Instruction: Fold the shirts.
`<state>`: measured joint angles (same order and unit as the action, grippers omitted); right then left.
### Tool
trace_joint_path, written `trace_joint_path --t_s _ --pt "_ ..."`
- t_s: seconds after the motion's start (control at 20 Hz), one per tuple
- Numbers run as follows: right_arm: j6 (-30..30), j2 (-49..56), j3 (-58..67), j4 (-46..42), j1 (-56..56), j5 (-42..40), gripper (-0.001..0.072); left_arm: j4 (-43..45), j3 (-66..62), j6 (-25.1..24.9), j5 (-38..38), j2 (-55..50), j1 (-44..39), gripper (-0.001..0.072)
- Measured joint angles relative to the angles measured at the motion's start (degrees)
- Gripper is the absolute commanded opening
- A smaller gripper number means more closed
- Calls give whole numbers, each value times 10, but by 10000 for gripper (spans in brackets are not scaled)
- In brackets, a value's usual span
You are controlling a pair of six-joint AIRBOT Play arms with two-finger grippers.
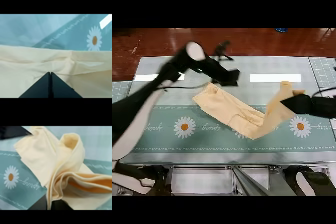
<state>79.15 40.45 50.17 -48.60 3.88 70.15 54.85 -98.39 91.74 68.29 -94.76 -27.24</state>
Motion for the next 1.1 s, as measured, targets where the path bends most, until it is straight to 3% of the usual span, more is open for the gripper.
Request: trace_joint_path --t_s 0.35,0.7,0.75,0.8,1.1 --pt "0 330 219 21 -217 -116 20 168 121 8 52 298 53 19" --pt "15 613 433 74 -315 -135 25 219 404 94 13 527 58 19" --pt "20 639 453 80 -321 -135 191 221 437 106 4 542 58 19" --pt "26 661 471 85 -327 -136 422 221 465 114 -5 552 59 19" --pt "27 693 510 104 -309 -89 402 198 561 137 -75 566 60 19"
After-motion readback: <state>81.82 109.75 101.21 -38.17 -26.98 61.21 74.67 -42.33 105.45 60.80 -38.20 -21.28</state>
